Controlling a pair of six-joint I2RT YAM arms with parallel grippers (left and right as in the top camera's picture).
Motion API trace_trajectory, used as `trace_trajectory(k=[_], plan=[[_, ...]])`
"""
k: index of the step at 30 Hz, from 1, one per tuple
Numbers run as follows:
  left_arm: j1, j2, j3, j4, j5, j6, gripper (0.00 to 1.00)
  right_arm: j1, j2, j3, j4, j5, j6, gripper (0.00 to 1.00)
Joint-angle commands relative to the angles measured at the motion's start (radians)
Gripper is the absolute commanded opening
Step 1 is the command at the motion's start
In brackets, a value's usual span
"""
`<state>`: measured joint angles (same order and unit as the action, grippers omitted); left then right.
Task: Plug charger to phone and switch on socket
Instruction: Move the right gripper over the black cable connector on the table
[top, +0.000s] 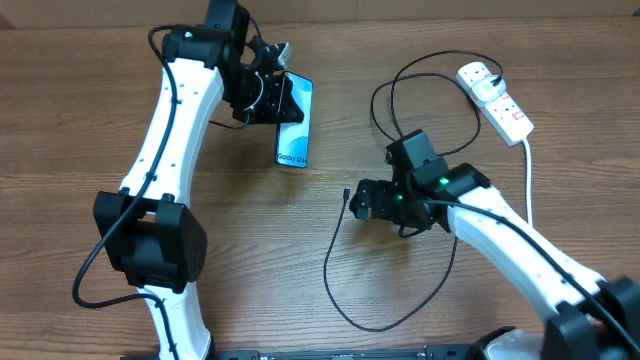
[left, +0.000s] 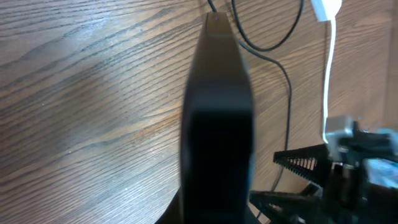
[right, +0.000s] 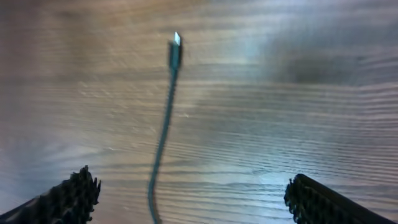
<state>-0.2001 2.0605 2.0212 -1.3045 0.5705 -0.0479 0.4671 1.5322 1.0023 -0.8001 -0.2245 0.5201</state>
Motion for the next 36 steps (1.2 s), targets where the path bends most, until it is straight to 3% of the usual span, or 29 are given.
trace_trajectory(k=[1, 5, 7, 10, 17, 26, 36], plan=[[-0.047, -0.005, 0.003, 0.006, -0.094, 0.021, 0.04, 0.005, 0.045, 0.013, 0.024, -0.047, -0.024, 0.86], [-0.084, -0.005, 0.003, -0.001, -0.254, -0.048, 0.04, 0.005, 0.048, 0.013, 0.066, -0.057, 0.003, 0.74], [-0.096, -0.005, 0.002, -0.001, -0.386, -0.152, 0.04, 0.005, 0.048, 0.013, 0.097, -0.050, 0.007, 0.68], [-0.096, -0.005, 0.001, 0.000, -0.452, -0.208, 0.04, 0.005, 0.048, 0.013, 0.128, -0.011, 0.033, 0.61], [-0.090, -0.005, 0.001, 0.002, -0.452, -0.207, 0.04, 0.005, 0.062, 0.021, 0.195, -0.016, 0.019, 0.54], [-0.090, -0.005, 0.001, 0.006, -0.452, -0.207, 0.04, 0.005, 0.301, 0.323, -0.131, 0.000, -0.076, 0.49], [-0.065, -0.005, 0.001, 0.001, -0.447, -0.222, 0.04, 0.015, 0.320, 0.341, -0.071, -0.028, 0.007, 0.51]])
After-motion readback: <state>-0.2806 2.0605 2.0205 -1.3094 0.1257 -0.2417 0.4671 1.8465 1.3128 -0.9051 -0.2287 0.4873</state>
